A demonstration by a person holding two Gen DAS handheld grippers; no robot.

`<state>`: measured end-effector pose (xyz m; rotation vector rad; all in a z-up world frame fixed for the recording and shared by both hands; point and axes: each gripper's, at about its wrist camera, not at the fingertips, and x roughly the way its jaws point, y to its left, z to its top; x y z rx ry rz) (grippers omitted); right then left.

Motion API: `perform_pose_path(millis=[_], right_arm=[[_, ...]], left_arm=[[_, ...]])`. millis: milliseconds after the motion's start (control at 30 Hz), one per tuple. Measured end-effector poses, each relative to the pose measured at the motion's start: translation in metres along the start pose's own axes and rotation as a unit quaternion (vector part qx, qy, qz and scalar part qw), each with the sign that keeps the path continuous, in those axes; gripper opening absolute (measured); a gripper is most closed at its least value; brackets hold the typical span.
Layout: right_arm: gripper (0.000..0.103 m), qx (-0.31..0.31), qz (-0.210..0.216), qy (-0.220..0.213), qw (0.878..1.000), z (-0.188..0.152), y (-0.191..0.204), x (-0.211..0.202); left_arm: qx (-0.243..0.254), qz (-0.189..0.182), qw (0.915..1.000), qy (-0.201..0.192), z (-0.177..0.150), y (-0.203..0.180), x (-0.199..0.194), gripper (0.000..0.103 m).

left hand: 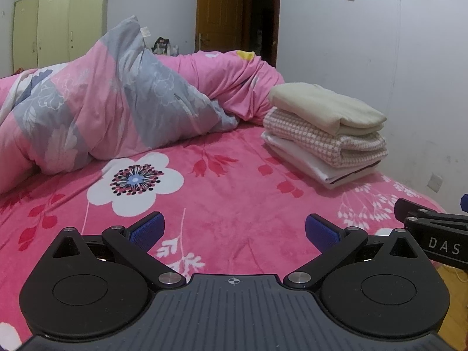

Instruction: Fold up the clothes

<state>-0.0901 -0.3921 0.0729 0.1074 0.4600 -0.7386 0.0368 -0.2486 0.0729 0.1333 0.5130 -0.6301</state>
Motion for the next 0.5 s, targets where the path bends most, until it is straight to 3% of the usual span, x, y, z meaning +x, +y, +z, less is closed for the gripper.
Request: perform_pose_path(millis=[500], right_arm=[[0.103, -0.003, 0.001, 0.003, 1.0, -0.0002, 0.0041, 0.0041]], left_arm=[[0.002, 0.002, 1.0, 0.004, -0.0005, 0.0008, 0.0027, 0.103]])
